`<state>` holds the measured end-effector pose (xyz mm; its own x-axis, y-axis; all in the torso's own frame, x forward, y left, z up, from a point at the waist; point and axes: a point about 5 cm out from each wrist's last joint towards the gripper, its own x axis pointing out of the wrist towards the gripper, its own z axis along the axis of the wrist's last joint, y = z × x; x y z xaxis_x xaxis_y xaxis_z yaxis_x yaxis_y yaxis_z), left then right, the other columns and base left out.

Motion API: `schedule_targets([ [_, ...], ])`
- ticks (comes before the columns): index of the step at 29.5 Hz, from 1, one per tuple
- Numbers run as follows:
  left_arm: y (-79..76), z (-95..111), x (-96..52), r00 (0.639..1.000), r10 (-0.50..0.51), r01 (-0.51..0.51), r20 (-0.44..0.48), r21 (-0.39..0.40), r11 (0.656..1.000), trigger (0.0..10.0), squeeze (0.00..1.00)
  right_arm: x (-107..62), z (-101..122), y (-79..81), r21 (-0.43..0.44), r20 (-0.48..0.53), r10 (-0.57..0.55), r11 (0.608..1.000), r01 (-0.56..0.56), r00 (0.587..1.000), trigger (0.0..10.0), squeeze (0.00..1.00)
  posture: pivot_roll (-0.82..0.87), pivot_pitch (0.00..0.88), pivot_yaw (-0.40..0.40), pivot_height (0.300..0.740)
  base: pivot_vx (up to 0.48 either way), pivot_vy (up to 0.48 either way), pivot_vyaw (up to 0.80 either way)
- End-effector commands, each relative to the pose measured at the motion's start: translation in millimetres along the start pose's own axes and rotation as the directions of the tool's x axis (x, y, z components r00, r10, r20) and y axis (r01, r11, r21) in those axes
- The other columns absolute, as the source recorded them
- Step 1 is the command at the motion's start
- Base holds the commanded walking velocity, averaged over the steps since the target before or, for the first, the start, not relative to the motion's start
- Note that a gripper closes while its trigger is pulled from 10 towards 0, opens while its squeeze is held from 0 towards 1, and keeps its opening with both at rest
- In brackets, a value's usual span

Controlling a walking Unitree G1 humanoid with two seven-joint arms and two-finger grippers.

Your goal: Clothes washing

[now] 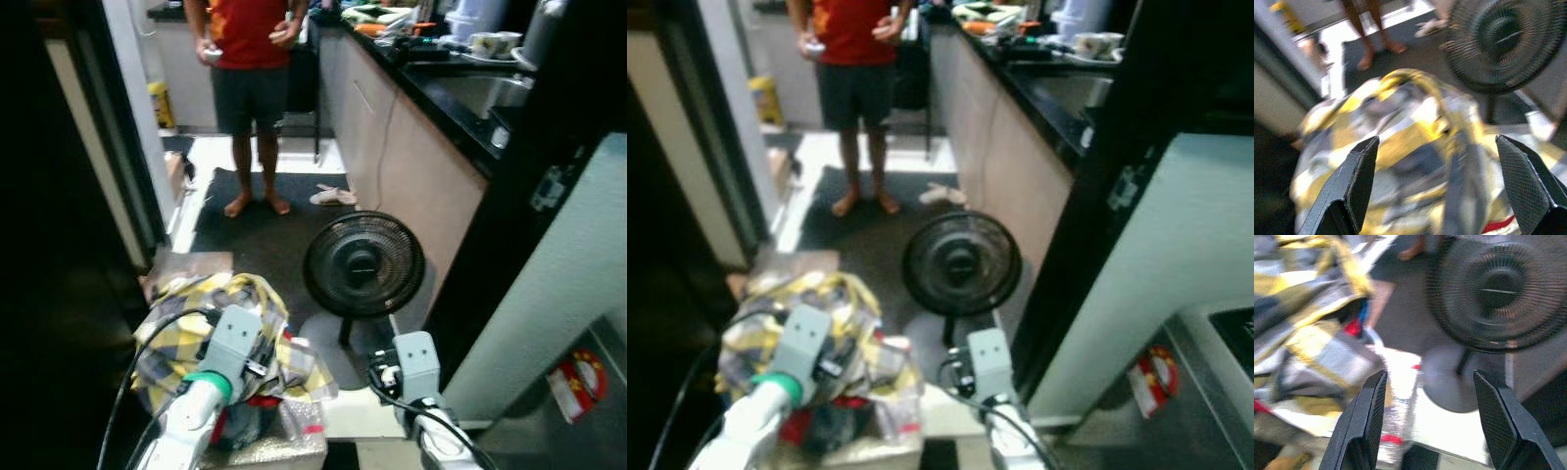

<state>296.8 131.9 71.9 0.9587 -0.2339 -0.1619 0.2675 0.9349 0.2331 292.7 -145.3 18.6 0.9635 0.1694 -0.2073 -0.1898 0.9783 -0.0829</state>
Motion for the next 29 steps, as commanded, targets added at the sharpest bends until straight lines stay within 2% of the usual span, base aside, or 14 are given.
schedule_targets([
  [1,-4.1,-3.6,0.1,1.0,-0.01,0.01,-0.019,0.004,1.0,10.0,0.0,-2.8,-4.8,-1.9,-0.001,-0.017,-0.003,1.0,0.003,1.0,10.0,0.0,0.01,0.0,0.013,0.74,0.0,0.0,0.79],
  [14,-3.1,-3.6,0.3,1.0,0.0,0.0,-0.015,0.002,1.0,10.0,0.0,-3.1,-3.9,-1.9,0.011,-0.003,-0.009,1.0,0.009,1.0,10.0,0.0,0.01,0.0,0.011,0.74,0.0,0.0,0.76],
  [29,-1.6,-2.6,1.4,1.0,0.008,-0.008,-0.003,0.002,1.0,10.0,0.0,-3.1,-2.9,-0.1,0.017,0.007,-0.004,1.0,0.004,1.0,10.0,0.0,0.01,0.0,0.011,0.74,0.464,0.0,0.0],
])
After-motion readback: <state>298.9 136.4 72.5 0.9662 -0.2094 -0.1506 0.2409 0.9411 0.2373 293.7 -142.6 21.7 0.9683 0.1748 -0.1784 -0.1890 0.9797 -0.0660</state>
